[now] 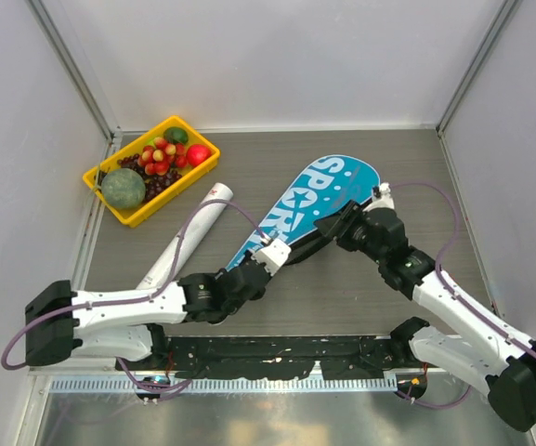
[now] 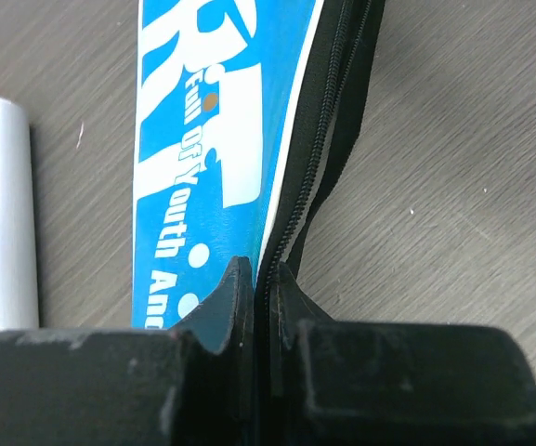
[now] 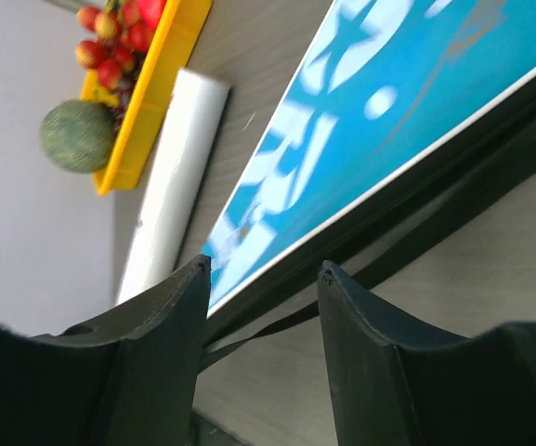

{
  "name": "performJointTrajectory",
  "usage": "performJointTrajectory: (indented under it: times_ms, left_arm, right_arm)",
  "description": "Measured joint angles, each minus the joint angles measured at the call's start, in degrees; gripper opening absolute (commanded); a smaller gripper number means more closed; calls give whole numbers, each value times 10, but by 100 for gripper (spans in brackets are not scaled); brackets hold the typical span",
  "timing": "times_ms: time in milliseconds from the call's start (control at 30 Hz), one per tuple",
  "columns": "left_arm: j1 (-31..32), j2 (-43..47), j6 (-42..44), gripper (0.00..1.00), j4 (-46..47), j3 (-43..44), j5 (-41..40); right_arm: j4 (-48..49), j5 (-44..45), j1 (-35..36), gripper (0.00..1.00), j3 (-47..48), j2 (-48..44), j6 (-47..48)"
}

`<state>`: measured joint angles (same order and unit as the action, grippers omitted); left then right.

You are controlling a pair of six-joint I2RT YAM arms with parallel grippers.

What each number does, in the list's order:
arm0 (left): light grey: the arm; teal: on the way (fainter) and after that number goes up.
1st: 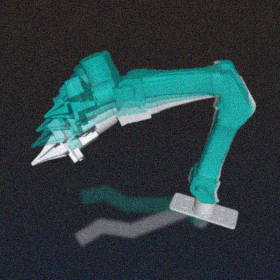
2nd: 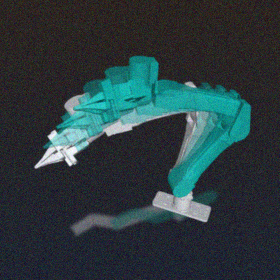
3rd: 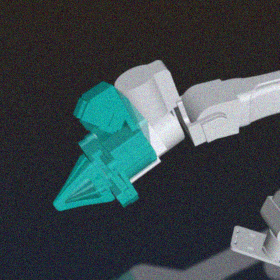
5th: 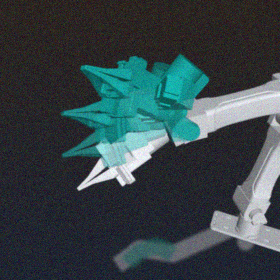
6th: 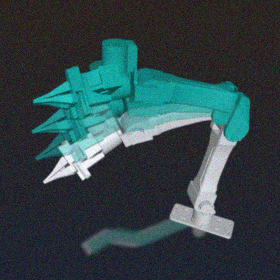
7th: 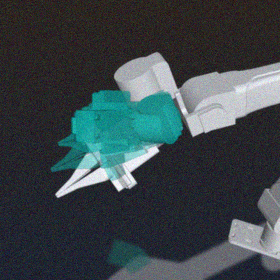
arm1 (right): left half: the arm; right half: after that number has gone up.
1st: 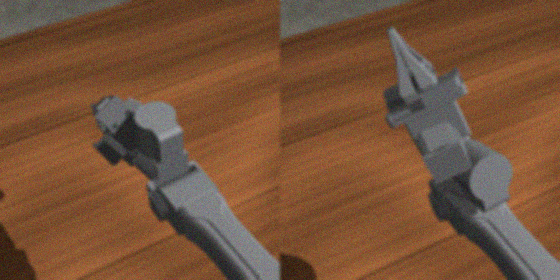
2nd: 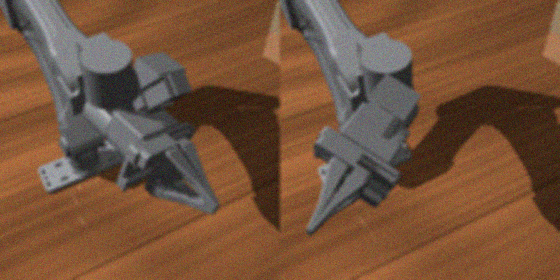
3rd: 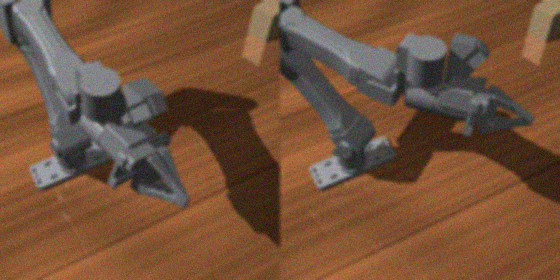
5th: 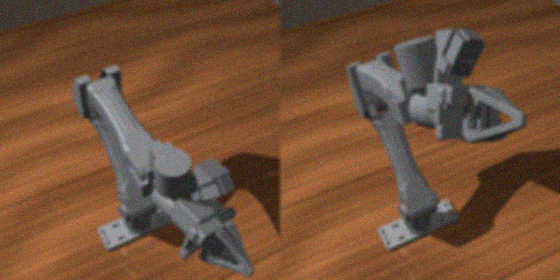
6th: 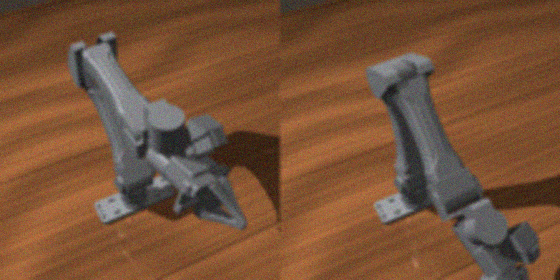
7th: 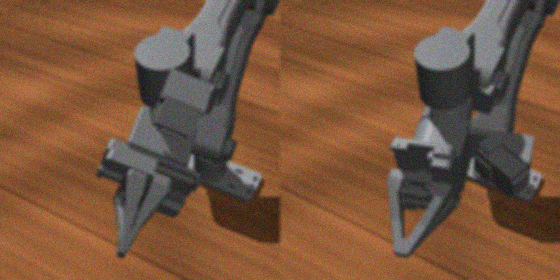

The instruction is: Pack up the badminton gear

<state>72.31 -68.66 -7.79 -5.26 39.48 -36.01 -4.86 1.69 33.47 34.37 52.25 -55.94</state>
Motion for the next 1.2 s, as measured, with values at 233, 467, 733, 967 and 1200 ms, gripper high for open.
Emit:
performJointTrajectory:
  times_ms: [233,467,733,967,1200]
  left_arm:
    - [-71,96,-46,0,-67,-3,103]
    - [-143,187,-78,0,-117,-28,224]
    - [-207,235,-108,0,-195,-16,314]
    - [-259,224,-146,0,-252,35,391]
    - [-309,214,-176,0,-328,120,453]
  right_arm:
    - [-44,-7,-120,55,50,-6,176]
    - [-15,-161,-319,49,59,68,277]
    - [57,-322,-408,59,35,147,353]
    - [83,-355,-415,59,35,160,489]
    - [125,-357,-423,55,4,131,611]
